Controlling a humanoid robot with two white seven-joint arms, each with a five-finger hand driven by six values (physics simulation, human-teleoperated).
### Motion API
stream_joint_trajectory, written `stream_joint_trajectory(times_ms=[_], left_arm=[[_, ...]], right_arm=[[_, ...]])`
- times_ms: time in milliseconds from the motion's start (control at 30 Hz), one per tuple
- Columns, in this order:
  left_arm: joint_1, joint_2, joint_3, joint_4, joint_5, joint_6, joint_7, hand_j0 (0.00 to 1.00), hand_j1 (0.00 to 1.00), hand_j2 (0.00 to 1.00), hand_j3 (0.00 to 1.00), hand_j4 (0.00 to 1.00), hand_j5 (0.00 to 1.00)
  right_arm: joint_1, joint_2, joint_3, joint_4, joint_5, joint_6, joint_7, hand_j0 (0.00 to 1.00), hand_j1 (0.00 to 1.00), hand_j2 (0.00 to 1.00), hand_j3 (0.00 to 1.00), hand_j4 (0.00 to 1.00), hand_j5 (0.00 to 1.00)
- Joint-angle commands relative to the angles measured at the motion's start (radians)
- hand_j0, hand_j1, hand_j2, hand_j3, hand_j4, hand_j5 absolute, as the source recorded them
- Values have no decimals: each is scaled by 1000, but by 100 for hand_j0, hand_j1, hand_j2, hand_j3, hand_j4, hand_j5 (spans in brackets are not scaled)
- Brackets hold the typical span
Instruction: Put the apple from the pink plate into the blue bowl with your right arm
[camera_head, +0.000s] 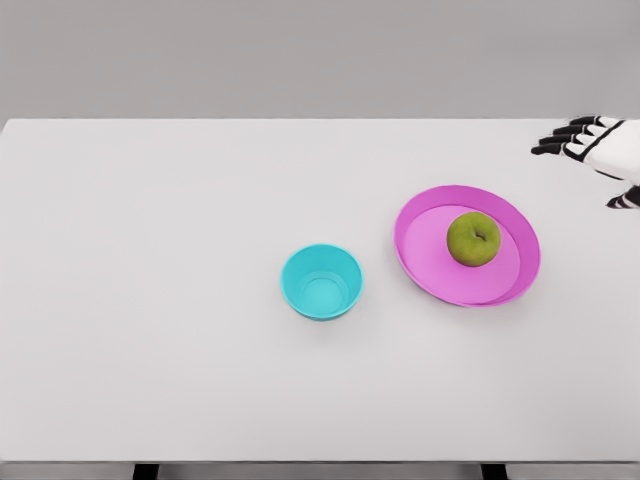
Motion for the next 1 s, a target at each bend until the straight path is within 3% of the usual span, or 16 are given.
stream_joint_trajectory(times_ms=[0, 100, 167, 300, 367, 967], left_arm=[[0, 0, 0, 1, 0, 0, 0, 100, 100, 100, 100, 100, 100], [0, 0, 0, -1, 0, 0, 0, 100, 100, 100, 100, 100, 100], [0, 0, 0, -1, 0, 0, 0, 100, 100, 100, 100, 100, 100], [0, 0, 0, -1, 0, 0, 0, 100, 100, 100, 100, 100, 100], [0, 0, 0, 1, 0, 0, 0, 100, 100, 100, 100, 100, 100], [0, 0, 0, -1, 0, 0, 0, 100, 100, 100, 100, 100, 100]], right_arm=[[0, 4, 10, 4, -5, 1, 124, 100, 100, 100, 100, 100, 100], [-12, 4, 32, 3, -4, 1, 124, 100, 100, 100, 100, 100, 100], [-93, 25, 157, 21, -4, 1, 124, 100, 100, 100, 100, 100, 100], [-129, 56, 225, 24, -4, 1, 124, 100, 100, 100, 100, 100, 100], [-189, 74, 309, 27, -4, 1, 124, 100, 100, 100, 100, 100, 100], [-236, 151, 400, 63, -4, 1, 124, 100, 100, 100, 100, 100, 100]])
